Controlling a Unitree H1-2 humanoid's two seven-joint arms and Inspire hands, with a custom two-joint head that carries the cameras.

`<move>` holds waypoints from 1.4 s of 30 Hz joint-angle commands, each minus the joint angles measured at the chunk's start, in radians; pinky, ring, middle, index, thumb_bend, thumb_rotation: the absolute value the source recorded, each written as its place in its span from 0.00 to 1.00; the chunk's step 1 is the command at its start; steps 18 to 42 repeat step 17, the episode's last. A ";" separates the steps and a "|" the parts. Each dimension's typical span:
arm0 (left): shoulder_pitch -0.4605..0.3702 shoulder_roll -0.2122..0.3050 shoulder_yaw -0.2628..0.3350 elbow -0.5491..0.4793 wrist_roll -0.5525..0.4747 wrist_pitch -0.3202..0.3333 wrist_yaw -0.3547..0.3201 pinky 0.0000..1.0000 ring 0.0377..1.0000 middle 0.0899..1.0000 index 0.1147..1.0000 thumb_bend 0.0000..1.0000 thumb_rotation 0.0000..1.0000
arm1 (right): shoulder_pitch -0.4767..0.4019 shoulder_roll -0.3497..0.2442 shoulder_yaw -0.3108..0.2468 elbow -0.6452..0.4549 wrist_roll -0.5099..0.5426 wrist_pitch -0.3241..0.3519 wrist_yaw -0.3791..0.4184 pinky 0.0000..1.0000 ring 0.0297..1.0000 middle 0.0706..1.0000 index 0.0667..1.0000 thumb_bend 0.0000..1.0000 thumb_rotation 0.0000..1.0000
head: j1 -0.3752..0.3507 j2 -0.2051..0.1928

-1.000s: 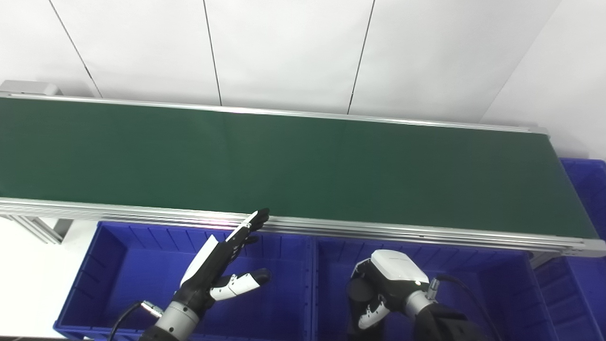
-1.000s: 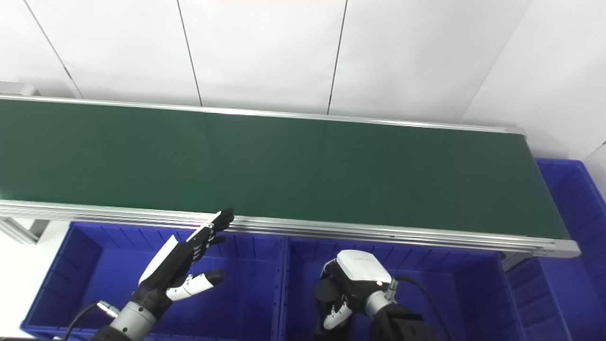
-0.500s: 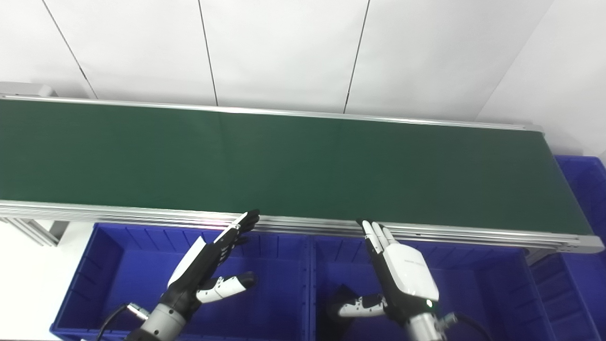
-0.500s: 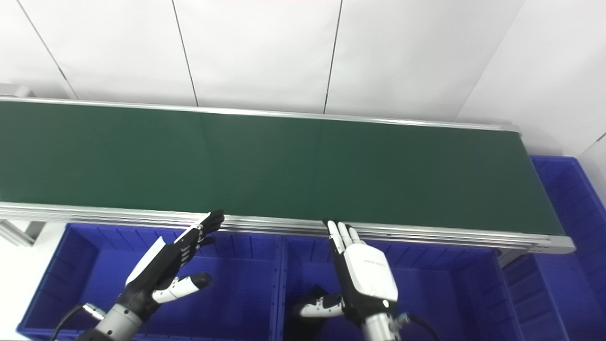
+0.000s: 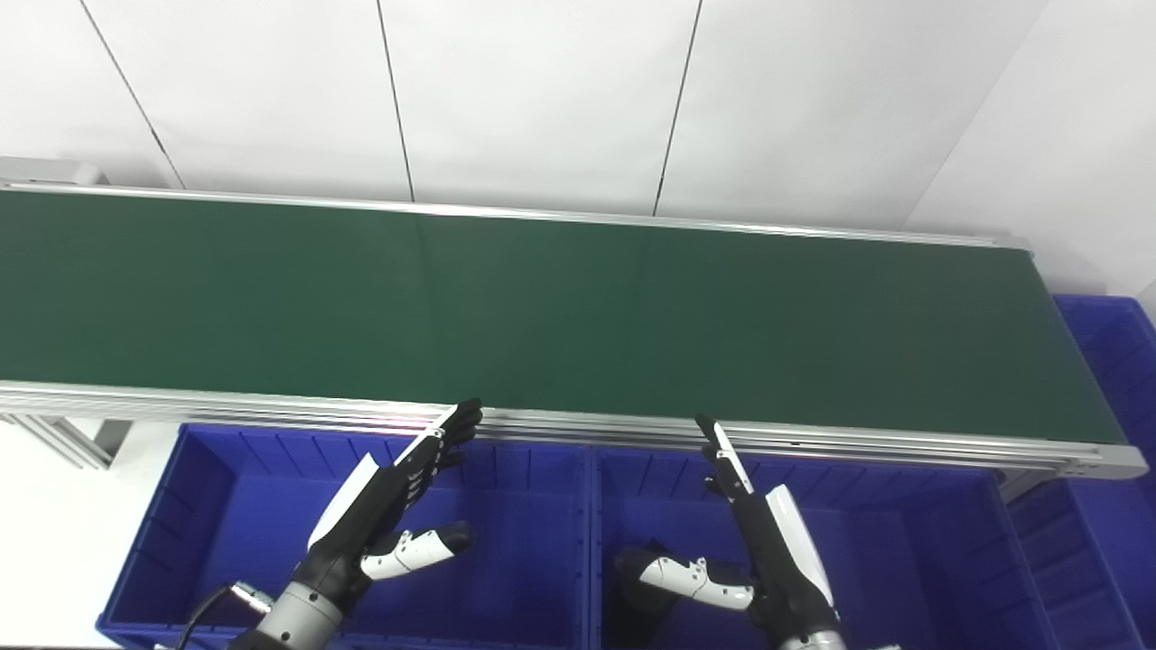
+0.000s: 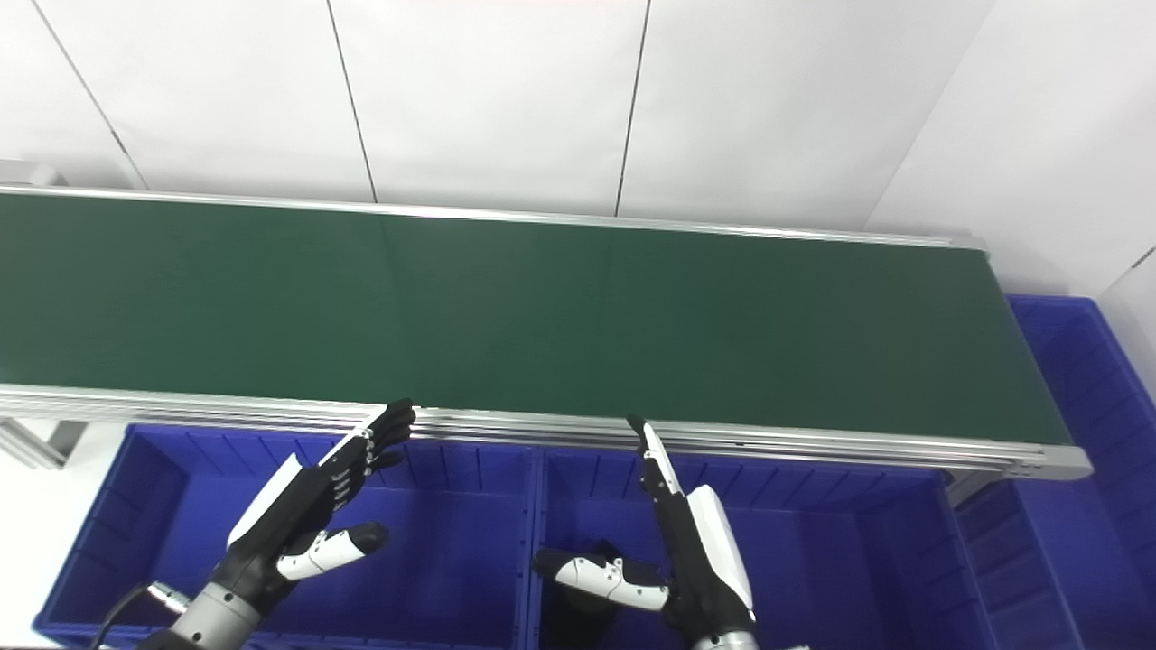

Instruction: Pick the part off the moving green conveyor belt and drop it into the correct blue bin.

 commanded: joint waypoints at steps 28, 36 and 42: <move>-0.008 -0.060 -0.035 -0.020 0.068 -0.059 0.026 0.88 0.95 0.95 0.96 0.82 0.73 | 0.013 -0.055 -0.076 -0.022 0.218 -0.071 0.010 0.95 0.98 1.00 1.00 0.93 0.37 | 0.085 0.016; -0.008 -0.060 -0.035 -0.020 0.068 -0.059 0.026 0.88 0.95 0.95 0.96 0.82 0.73 | 0.013 -0.055 -0.076 -0.022 0.218 -0.071 0.010 0.95 0.98 1.00 1.00 0.93 0.37 | 0.085 0.016; -0.008 -0.060 -0.035 -0.020 0.068 -0.059 0.026 0.88 0.95 0.95 0.96 0.82 0.73 | 0.013 -0.055 -0.076 -0.022 0.218 -0.071 0.010 0.95 0.98 1.00 1.00 0.93 0.37 | 0.085 0.016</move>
